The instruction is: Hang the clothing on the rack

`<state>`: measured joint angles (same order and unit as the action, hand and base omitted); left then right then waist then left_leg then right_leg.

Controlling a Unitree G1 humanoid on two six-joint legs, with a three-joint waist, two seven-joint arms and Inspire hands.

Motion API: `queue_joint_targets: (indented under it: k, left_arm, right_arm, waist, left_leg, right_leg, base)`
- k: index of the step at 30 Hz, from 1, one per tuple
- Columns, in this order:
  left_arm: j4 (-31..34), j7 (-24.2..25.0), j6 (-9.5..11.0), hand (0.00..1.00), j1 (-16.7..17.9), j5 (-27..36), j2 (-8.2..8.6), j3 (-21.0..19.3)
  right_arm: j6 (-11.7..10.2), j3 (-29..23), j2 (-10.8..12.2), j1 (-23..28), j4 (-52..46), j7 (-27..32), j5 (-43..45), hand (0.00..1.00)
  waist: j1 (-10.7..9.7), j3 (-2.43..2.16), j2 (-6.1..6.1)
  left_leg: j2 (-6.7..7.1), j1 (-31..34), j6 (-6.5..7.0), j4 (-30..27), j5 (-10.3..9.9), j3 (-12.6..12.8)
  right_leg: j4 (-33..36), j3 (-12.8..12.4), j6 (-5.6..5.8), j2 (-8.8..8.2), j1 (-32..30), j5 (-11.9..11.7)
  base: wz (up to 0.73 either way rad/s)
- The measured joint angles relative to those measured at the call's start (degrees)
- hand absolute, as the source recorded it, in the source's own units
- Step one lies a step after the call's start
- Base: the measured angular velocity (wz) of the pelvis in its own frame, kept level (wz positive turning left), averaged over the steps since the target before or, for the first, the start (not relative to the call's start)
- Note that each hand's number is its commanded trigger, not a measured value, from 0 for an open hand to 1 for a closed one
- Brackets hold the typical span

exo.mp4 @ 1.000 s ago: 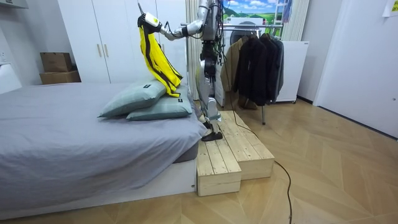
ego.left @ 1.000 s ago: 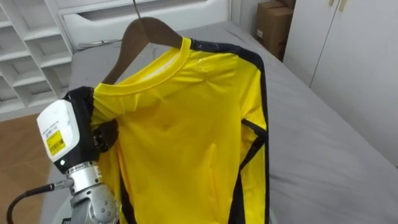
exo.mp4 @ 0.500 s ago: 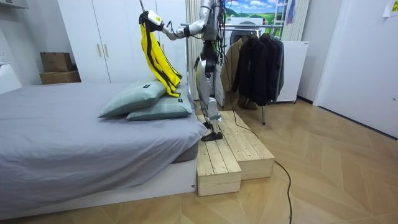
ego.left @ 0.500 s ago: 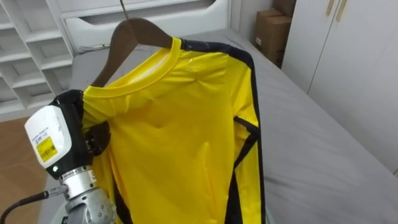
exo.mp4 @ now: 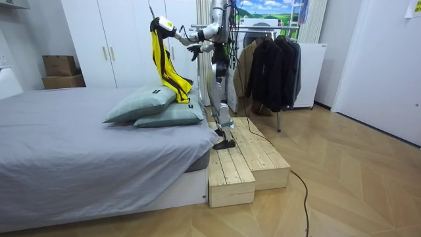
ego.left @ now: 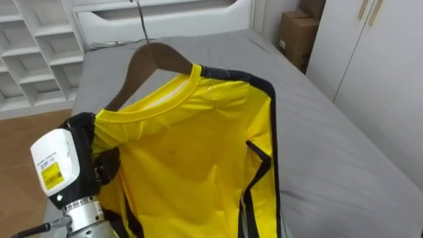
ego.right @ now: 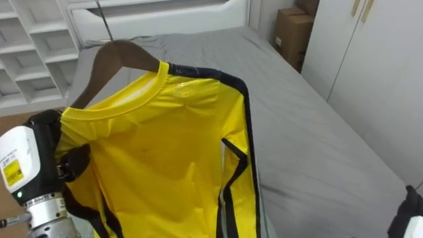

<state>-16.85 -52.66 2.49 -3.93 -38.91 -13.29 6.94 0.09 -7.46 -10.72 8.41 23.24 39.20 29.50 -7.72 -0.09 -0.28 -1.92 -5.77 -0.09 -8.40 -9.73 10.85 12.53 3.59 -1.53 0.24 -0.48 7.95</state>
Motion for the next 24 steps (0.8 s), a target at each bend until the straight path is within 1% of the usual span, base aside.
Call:
queue_joint_targets:
  k: [2,4,6,8,11,14,17,20,21,24]
  left_arm:
    - [0.01,0.97,-0.07,1.00,0.43,0.02,0.00,0.40]
    - [0.08,1.77,-0.15,1.00,1.37,0.00,0.03,0.76]
    - [0.08,2.28,-0.18,1.00,1.71,-0.02,0.10,1.52]
    - [0.08,2.29,-0.21,1.00,2.08,-0.01,0.18,1.92]
    - [0.07,2.91,-0.44,1.00,2.83,0.00,0.49,2.26]
    - [0.06,4.01,-0.83,1.00,4.40,-0.13,0.78,2.40]
    - [0.07,5.90,-1.65,1.00,5.66,-0.62,1.26,2.69]
    - [0.07,6.66,-2.14,1.00,5.84,-0.76,1.24,2.79]
    - [0.07,6.71,-2.22,1.00,5.87,-0.78,1.26,2.82]
    - [0.07,7.40,-2.24,1.00,6.01,-1.31,1.30,3.21]
  right_arm:
    - [0.00,0.38,0.00,0.01,-1.86,0.13,1.25,0.00]
    - [0.00,1.24,-0.01,0.01,-3.12,0.26,2.21,0.00]
    - [-0.21,1.85,-0.01,0.00,-3.99,0.72,2.91,0.00]
    - [-0.22,2.07,0.00,0.04,-3.92,0.75,2.94,0.00]
    - [-0.22,2.53,0.00,0.21,-3.35,0.92,2.93,0.00]
    - [-0.21,3.63,-0.01,0.67,-3.35,0.92,2.85,0.00]
    - [-0.12,4.11,0.00,0.65,-3.97,0.67,2.85,0.00]
    - [-0.09,4.35,-0.02,0.62,-5.59,0.67,2.82,0.00]
    - [-0.05,4.97,-0.07,0.61,-6.66,0.66,2.84,0.00]
    - [-0.04,6.93,-0.10,0.70,-8.79,-0.47,2.89,0.00]
  waist:
    - [0.02,0.08,0.11]
    - [0.10,0.05,0.27]
    - [0.15,0.19,0.80]
    - [0.25,0.17,1.05]
    - [0.20,0.16,1.15]
    - [0.19,0.15,1.16]
    - [0.27,0.24,0.97]
    - [0.57,0.31,0.37]
    - [0.66,0.35,0.14]
    - [0.48,0.30,-0.54]
  left_leg:
    - [-0.02,-0.40,0.00,0.01,0.00,-0.03]
    - [-0.09,-0.93,-0.15,0.04,-0.09,-0.04]
    - [-0.45,-0.90,-0.35,0.20,-0.61,-0.01]
    - [-0.60,-0.91,-0.37,0.20,-0.89,0.01]
    - [-0.61,-0.92,-0.37,0.20,-0.89,0.10]
    - [-0.60,-0.93,-0.37,0.19,-0.89,0.22]
    - [-0.58,-0.79,-0.37,0.19,-0.89,0.43]
    - [-0.58,-0.80,-0.37,0.16,-0.89,0.88]
    - [-0.58,-0.78,-0.37,0.15,-0.88,0.95]
    - [-0.57,-0.82,-0.37,0.13,-0.88,0.97]
  right_leg:
    - [-0.05,-0.17,-0.01,0.04,0.37,0.00]
    - [-0.28,-0.35,0.00,0.17,0.98,0.01]
    - [-0.59,-0.37,-0.03,0.57,1.03,-0.01]
    - [-0.54,-0.44,-0.03,0.75,0.99,-0.01]
    - [-0.56,-0.55,-0.03,0.77,0.96,-0.01]
    - [-0.57,-0.61,-0.03,0.77,0.84,-0.01]
    - [-0.39,-0.64,-0.05,0.75,0.46,0.04]
    - [0.30,-1.35,-0.15,0.79,-0.10,0.26]
    - [0.36,-1.69,-0.16,0.87,-0.18,0.26]
    - [0.37,-1.78,-0.17,0.87,-0.09,0.24]
  base:
    - [0.00]
    - [-0.02]
    - [0.00]
    - [0.00]
    - [-0.01]
    - [-0.06]
    - [-0.03]
    - [-0.08]
    - [-0.11]
    - [-0.02]
